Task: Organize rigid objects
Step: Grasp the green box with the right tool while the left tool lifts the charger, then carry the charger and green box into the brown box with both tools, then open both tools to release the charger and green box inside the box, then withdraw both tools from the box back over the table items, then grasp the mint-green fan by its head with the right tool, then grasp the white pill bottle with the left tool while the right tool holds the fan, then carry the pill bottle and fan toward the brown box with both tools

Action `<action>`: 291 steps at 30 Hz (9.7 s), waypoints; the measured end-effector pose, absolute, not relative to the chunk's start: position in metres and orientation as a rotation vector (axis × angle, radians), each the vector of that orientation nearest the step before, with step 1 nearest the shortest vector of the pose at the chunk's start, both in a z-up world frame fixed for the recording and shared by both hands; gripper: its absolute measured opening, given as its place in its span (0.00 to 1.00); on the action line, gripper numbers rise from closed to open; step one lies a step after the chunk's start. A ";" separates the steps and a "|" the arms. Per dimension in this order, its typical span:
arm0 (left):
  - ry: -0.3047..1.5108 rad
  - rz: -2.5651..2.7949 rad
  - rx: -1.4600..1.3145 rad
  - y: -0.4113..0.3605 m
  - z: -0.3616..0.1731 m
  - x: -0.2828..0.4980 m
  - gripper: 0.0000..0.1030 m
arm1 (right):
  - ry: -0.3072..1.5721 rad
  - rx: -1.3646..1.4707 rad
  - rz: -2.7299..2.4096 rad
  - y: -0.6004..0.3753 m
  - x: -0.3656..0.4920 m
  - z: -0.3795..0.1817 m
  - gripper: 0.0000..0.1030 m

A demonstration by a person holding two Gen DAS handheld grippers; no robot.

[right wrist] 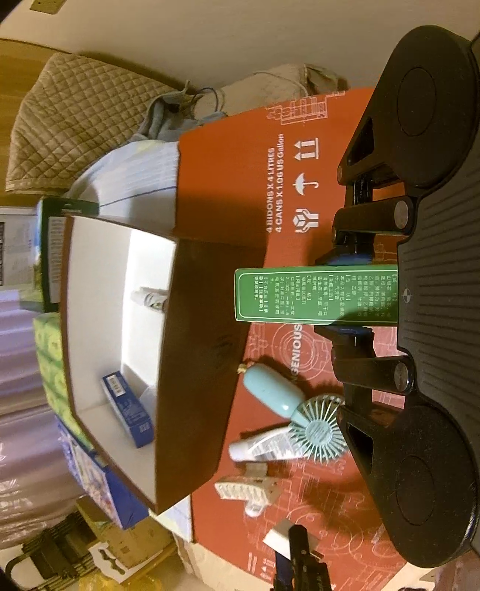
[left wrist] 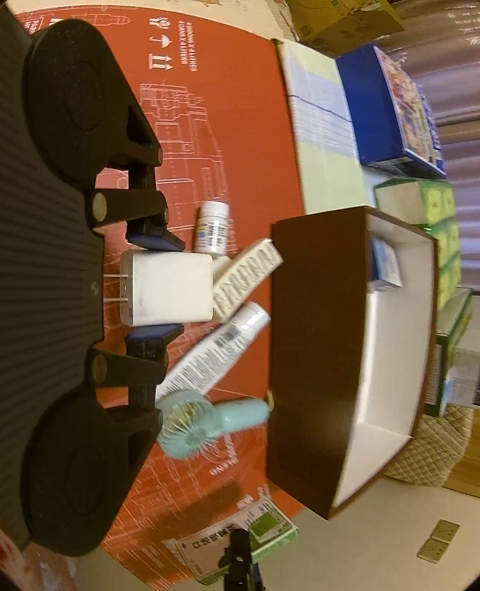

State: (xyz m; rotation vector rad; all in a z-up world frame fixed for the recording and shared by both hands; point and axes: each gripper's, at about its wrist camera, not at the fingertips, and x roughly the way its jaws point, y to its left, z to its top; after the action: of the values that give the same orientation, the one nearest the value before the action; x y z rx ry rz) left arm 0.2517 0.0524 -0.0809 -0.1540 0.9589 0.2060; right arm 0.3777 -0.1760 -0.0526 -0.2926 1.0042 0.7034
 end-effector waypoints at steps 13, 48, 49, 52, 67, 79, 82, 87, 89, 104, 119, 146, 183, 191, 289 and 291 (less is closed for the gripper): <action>0.814 0.147 -0.141 0.044 -0.024 0.282 0.35 | 0.873 -0.216 0.826 -0.170 0.379 0.009 0.26; 0.917 0.106 -0.094 0.056 -0.042 0.522 0.35 | 0.900 -0.299 0.697 -0.058 0.563 -0.040 0.26; 0.926 0.105 -0.093 0.056 -0.046 0.527 0.35 | 0.904 -0.311 0.693 -0.054 0.567 -0.044 0.26; 0.944 0.105 -0.093 0.056 -0.054 0.540 0.35 | 0.909 -0.340 0.688 -0.045 0.577 -0.052 0.26; 1.007 0.111 -0.081 0.056 -0.085 0.581 0.35 | 0.854 -0.439 0.698 -0.027 0.605 -0.069 0.26; 0.992 0.113 -0.050 0.058 -0.085 0.584 0.44 | 0.893 -0.361 0.739 -0.038 0.602 -0.061 0.36; 0.989 0.121 -0.044 0.061 -0.078 0.575 0.48 | 0.891 -0.322 0.765 -0.046 0.595 -0.054 0.47; 0.986 0.139 -0.053 0.065 -0.064 0.552 0.50 | 0.890 -0.306 0.782 -0.055 0.581 -0.044 0.56; 0.980 0.144 -0.067 0.066 -0.057 0.541 0.50 | 0.892 -0.300 0.786 -0.059 0.575 -0.042 0.57; 0.909 0.154 -0.109 0.056 -0.018 0.465 0.50 | 0.883 -0.230 0.743 -0.089 0.529 -0.022 0.60; 0.841 0.163 -0.147 0.062 0.005 0.371 0.50 | 0.853 -0.192 0.710 -0.104 0.454 0.001 0.60; 0.921 0.159 -0.207 0.066 -0.019 0.245 0.50 | 0.961 -0.207 0.749 -0.113 0.336 -0.030 0.60; 1.036 0.257 -0.241 0.066 -0.070 0.228 0.50 | 1.095 -0.309 0.805 -0.076 0.326 -0.110 0.61; 1.056 0.275 -0.252 0.071 -0.079 0.226 0.50 | 1.086 -0.281 0.807 -0.069 0.334 -0.125 0.61; 1.002 0.257 -0.129 0.118 -0.142 0.255 0.41 | 1.023 -0.252 0.438 -0.192 0.376 -0.129 0.61; 1.003 0.256 -0.128 0.117 -0.143 0.254 0.41 | 1.019 -0.259 0.438 -0.192 0.375 -0.130 0.60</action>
State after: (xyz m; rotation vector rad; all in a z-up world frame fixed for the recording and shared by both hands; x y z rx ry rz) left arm 0.2542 0.1169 -0.1434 -0.1284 1.0034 0.2556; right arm 0.3752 -0.1920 -0.1301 -0.2587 1.0186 0.4375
